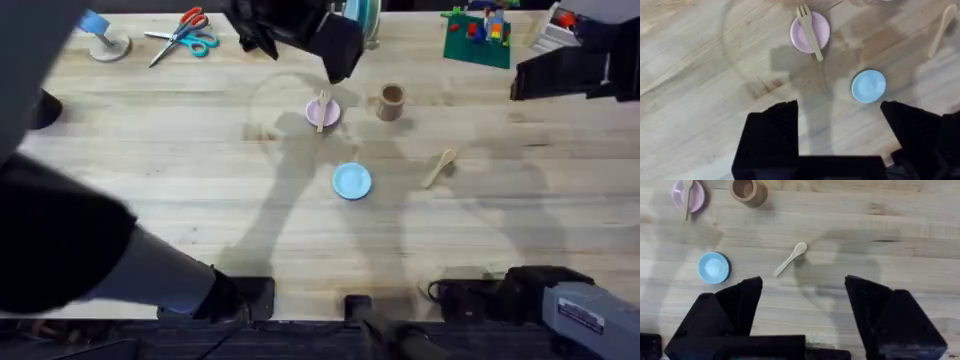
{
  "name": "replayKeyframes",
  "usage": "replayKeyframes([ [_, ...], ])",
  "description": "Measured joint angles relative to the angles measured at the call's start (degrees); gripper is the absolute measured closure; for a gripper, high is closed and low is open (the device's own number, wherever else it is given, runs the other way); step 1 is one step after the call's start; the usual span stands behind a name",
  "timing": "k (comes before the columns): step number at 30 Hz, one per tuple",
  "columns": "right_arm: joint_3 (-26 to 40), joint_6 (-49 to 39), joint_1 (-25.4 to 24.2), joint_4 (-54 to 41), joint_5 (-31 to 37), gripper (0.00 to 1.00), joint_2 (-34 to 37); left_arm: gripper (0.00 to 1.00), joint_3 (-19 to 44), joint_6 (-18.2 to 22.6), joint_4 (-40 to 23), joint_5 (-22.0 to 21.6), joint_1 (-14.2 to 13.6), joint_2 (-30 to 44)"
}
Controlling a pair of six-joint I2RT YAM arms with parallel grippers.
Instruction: Pick up a utensil and set it on the pink plate, then put the other utensil in the container.
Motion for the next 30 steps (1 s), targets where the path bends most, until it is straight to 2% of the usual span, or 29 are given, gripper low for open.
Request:
replayKeyframes([
  [10,0.0,0.0,0.0,0.0,0.0,0.007,0.0,0.006,-1.0,0.0,-3.9,0.0,0.0,-12.5],
  [19,0.0,0.0,0.0,0.0,0.0,0.007,0.0,0.006,-14.2,0.0,-3.3,-0.1,1.0,-32.9],
  [30,0.0,0.0,0.0,-0.2,0.0,0.007,0.0,0.006,-29.4,0.0,1.8,-2.4,1.0,-57.1],
])
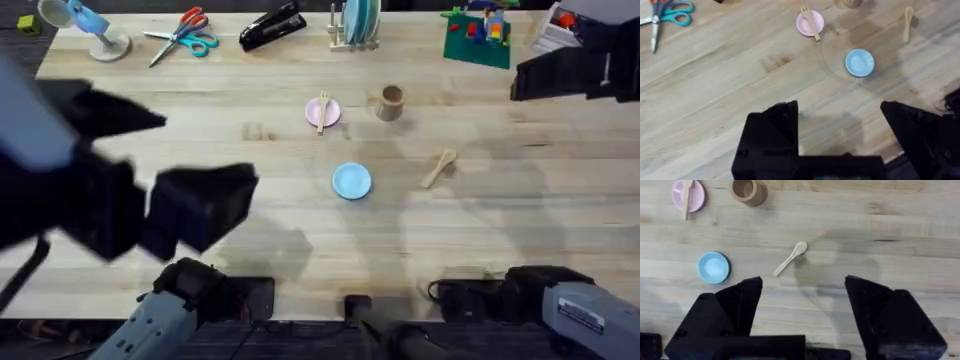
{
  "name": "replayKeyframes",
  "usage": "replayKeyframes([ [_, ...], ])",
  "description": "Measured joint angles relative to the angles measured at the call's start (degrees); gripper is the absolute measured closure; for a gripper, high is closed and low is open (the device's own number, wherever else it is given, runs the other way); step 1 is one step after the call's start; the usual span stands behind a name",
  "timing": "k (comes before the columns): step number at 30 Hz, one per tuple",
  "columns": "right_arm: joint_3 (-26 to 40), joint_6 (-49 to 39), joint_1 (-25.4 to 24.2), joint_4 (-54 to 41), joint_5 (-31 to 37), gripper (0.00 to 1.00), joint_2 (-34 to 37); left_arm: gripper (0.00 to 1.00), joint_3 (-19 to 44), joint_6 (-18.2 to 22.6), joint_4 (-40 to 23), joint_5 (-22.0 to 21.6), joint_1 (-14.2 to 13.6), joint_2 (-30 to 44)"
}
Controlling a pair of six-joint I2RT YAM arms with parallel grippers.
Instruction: Pick up a utensil and set it on the pink plate, then put the other utensil in the container.
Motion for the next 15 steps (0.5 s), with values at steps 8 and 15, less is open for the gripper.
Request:
replayKeyframes([
  [8,0.0,0.0,0.0,0.0,0.0,0.007,0.0,0.006,-7.1,0.0,1.2,-1.5,0.0,-8.8],
  [15,0.0,0.0,0.0,-0.3,0.0,0.007,0.0,0.006,-7.8,0.0,1.3,-1.7,0.0,-9.2],
])
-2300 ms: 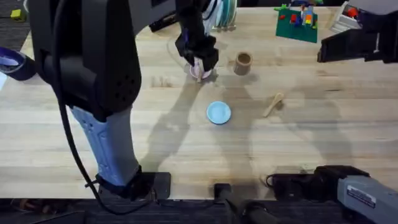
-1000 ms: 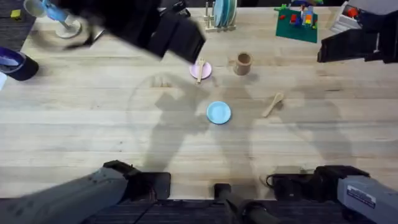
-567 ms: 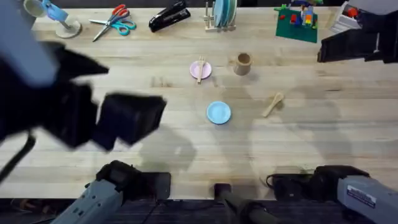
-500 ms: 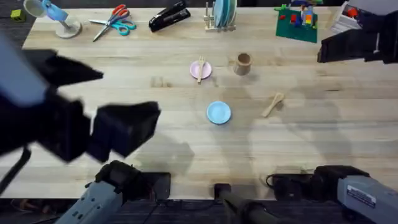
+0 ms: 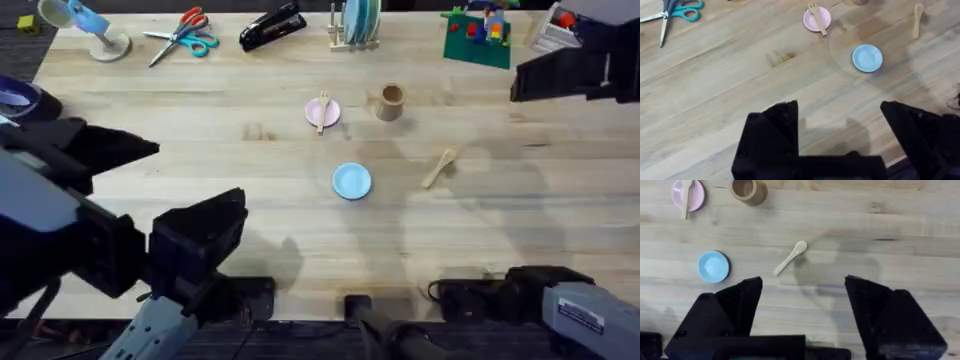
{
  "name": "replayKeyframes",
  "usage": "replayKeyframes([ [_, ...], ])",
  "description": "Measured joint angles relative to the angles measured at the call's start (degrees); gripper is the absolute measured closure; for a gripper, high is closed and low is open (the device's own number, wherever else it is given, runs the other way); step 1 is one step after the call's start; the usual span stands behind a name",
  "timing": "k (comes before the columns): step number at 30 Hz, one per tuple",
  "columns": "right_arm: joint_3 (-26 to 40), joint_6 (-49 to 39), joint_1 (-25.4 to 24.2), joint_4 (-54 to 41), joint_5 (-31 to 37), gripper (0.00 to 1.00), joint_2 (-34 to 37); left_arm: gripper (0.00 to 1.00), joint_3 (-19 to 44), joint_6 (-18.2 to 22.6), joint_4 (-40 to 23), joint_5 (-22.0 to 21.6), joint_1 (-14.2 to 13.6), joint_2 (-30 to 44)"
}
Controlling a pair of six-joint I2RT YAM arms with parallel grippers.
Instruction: Pick up a utensil and set it on the pink plate, then put the other utensil in the container.
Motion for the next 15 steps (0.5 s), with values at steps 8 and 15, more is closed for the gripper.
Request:
replayKeyframes([
  [8,0.0,5.6,0.0,-2.3,0.0,0.007,0.0,0.006,0.0,0.0,0.1,0.0,0.0,0.0],
  [15,0.1,27.0,0.0,-4.8,2.8,0.007,2.2,0.006,0.0,0.0,0.1,0.0,0.0,0.0],
])
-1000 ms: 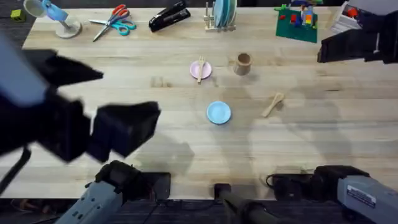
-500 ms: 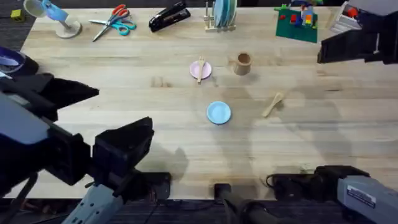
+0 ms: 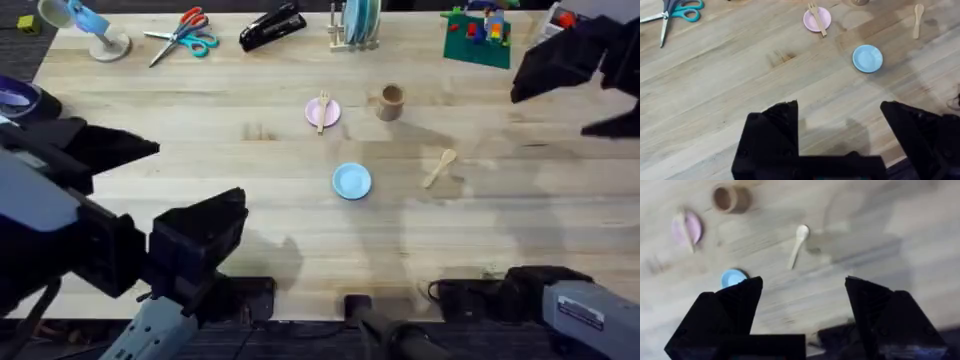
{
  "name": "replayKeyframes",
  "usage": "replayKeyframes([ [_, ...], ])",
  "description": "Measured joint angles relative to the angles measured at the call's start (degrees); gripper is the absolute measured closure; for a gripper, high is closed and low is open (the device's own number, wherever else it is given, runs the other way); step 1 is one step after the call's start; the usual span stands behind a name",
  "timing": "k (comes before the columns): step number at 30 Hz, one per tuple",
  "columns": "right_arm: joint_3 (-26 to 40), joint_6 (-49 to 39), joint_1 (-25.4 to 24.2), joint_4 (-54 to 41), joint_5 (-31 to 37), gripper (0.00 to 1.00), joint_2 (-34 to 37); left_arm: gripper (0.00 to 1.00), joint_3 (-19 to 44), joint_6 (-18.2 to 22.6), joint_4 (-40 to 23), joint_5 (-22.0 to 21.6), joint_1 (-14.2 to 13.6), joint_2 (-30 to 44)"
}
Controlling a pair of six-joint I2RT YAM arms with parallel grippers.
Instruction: Pick up a utensil and set it on the pink plate, then put the other utensil in the container.
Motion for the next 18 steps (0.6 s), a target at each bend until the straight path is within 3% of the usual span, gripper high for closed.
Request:
replayKeyframes([
  [7,-0.6,16.7,0.0,-2.8,3.7,0.007,3.4,0.007,0.0,0.0,0.0,0.0,0.0,0.0],
  [18,-13.6,22.6,0.8,5.6,3.8,0.007,6.7,0.006,0.0,0.0,0.0,0.0,0.0,0.0],
])
